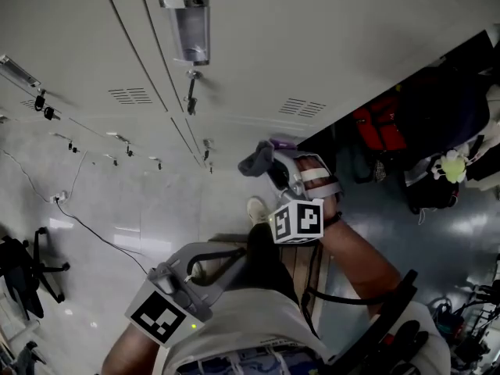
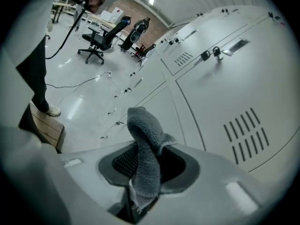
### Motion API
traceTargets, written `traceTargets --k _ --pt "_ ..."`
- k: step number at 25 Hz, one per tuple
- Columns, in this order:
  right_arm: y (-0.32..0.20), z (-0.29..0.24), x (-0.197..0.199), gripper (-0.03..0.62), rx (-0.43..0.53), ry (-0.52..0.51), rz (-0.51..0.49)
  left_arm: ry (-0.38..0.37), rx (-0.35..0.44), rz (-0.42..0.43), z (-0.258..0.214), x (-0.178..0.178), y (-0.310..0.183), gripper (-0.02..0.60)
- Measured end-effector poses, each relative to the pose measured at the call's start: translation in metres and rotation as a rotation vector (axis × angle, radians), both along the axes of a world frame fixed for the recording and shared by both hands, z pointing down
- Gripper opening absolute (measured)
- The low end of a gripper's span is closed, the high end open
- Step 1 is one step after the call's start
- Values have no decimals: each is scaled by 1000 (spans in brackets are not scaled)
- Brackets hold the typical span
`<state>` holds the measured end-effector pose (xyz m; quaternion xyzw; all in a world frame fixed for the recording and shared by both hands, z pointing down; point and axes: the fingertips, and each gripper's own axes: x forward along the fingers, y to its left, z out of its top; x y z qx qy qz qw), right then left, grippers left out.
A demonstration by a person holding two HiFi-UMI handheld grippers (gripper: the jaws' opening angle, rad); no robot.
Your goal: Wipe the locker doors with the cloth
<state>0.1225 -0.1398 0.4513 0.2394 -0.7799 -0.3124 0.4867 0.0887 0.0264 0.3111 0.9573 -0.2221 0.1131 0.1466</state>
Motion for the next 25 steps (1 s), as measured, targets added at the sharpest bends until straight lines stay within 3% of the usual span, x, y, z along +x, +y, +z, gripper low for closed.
traceTargets --k 3,7,13,25 --pt "-9 -24 -5 112 28 -6 5 4 1 -2 0 -2 3 2" --pt "-28 -13 -4 112 48 28 -7 -4 -2 -16 2 -5 5 2" --pt "-35 33 -6 112 16 66 -44 -13 -24 -52 5 -9 5 2" --pt "-36 139 -5 112 -119 88 -20 -52 -70 -93 20 -17 -1 2"
